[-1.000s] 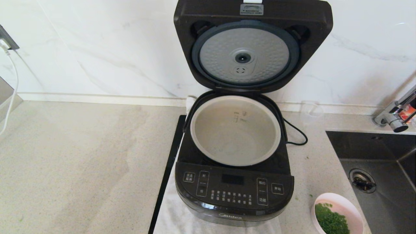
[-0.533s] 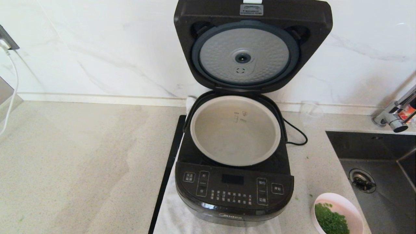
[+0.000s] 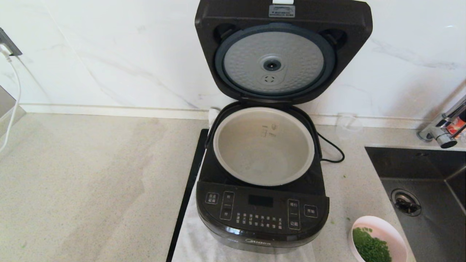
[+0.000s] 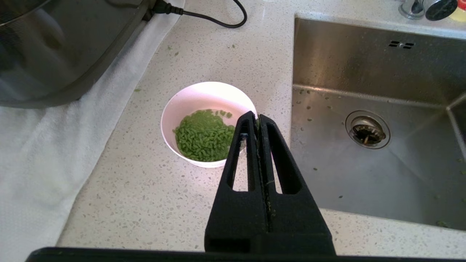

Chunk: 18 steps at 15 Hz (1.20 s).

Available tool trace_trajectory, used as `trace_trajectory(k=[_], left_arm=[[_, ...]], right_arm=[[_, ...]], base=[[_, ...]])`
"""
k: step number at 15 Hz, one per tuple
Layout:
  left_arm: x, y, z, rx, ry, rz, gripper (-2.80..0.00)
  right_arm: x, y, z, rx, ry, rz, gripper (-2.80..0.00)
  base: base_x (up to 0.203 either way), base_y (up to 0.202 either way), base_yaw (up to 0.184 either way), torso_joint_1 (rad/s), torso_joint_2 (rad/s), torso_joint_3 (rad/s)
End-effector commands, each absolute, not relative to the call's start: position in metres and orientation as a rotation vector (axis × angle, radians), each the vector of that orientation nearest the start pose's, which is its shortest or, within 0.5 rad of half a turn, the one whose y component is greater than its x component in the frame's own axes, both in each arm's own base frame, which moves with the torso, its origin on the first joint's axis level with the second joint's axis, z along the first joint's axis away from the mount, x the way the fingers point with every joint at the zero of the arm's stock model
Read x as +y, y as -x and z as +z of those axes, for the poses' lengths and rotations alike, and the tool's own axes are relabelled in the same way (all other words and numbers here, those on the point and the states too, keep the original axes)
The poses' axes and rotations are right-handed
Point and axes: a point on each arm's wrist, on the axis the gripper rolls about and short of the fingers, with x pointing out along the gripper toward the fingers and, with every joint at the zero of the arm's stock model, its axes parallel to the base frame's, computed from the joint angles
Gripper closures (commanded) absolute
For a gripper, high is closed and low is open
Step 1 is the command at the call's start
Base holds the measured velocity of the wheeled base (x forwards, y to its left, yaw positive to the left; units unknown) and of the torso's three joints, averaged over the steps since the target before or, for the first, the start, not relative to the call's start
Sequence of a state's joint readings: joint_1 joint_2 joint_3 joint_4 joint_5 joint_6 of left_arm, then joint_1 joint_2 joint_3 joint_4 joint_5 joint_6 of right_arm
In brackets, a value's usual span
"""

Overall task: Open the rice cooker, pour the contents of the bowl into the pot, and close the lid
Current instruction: Turn on the tap

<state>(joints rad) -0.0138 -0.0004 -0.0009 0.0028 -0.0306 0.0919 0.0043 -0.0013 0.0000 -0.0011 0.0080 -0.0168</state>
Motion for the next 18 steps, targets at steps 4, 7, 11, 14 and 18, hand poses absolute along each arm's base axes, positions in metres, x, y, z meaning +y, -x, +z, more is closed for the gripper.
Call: trace_trajectory(k=[4, 7, 11, 14, 18], left_arm=[[-0.0004, 0.0227, 0.0747, 0.003, -0.090, -0.045, 0.00], [-0.0004, 0.0227, 0.0747, 0.003, -0.090, -0.045, 0.00], [-0.0004, 0.0227, 0.0747, 0.003, -0.089, -0.045, 0.00], [-0.0004, 0.0227, 0.0747, 0.003, -0.089, -0.045, 0.00], [-0.0004, 0.0227, 0.0747, 0.003, -0.089, -0.045, 0.00]], right_arm=[[0.0000, 0.0228, 0.0749, 0.002, 0.049, 0.008, 0.00], [0.0002, 0.0230, 0.0750, 0.001, 0.074, 0.011, 0.00], [0.0002, 0.0232, 0.0762, -0.003, 0.100, 0.014, 0.00], [0.0003, 0.0233, 0.0764, -0.004, 0.114, 0.017, 0.00], [0.0002, 0.0237, 0.0742, 0.025, 0.090, 0.018, 0.00]], base=[[0.000, 0.000, 0.000, 0.000, 0.00, 0.000], [0.000, 0.000, 0.000, 0.000, 0.00, 0.000], [0.000, 0.000, 0.000, 0.000, 0.00, 0.000], [0.000, 0.000, 0.000, 0.000, 0.00, 0.000], [0.000, 0.000, 0.000, 0.000, 0.00, 0.000]])
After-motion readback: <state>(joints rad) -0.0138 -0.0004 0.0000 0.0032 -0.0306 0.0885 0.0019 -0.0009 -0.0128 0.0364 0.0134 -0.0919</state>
